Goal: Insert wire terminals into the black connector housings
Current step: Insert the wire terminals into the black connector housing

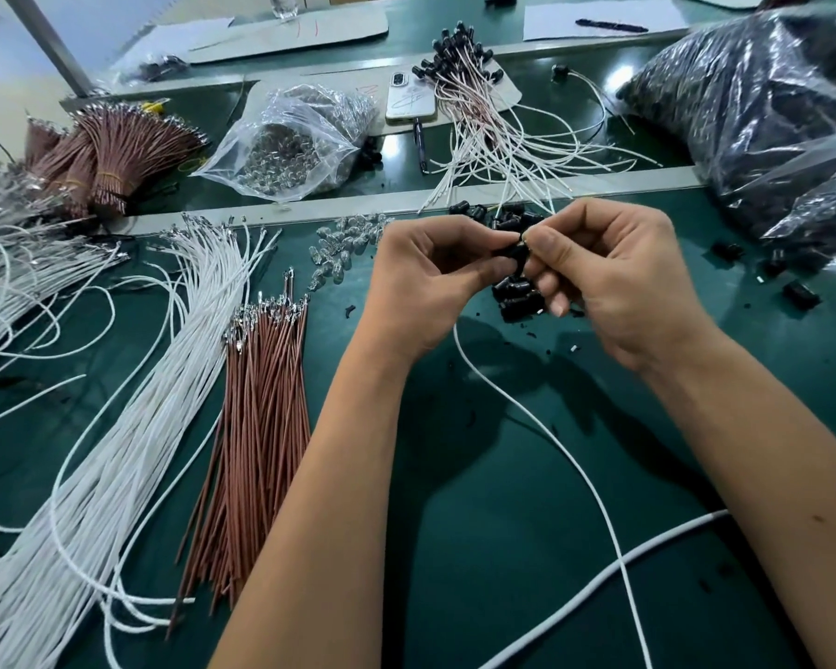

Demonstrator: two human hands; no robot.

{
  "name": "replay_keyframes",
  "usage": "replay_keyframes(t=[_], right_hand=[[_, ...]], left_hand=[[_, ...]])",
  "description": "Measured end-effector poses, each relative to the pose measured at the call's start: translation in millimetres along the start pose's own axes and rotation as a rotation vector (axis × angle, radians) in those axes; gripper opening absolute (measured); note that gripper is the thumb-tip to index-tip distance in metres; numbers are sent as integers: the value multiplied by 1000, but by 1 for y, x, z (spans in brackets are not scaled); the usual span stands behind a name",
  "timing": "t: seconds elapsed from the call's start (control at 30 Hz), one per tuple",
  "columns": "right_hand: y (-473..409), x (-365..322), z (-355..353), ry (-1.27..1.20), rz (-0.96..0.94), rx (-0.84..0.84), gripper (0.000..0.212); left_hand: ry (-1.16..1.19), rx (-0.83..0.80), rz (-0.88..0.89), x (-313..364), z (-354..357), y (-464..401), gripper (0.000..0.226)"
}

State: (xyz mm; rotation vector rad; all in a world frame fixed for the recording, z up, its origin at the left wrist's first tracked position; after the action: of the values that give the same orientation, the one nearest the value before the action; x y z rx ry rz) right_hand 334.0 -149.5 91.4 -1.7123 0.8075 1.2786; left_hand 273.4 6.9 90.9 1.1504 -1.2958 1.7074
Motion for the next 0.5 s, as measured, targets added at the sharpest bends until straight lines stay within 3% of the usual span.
replay_keyframes(t=[0.2,0.5], right_hand=[[2,-1,4,94,-71,49,13],[1,1,4,-92,23,2,11]], left_hand=[[-50,29,41,0,0,1,22],[97,45,-32,-3,1,0,31]])
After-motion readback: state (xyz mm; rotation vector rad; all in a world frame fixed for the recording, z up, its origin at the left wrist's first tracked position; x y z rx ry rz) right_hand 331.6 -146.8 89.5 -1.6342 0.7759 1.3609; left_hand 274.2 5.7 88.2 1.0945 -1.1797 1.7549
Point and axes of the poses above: each hand's wrist, its own y-axis away from the middle knuckle, its own z-axis out of the palm, x = y × z, the point moved 5 cm from there along -y, towards the middle knuckle, and after that the axes turned 12 degrees about y, right-handed, at the moved point
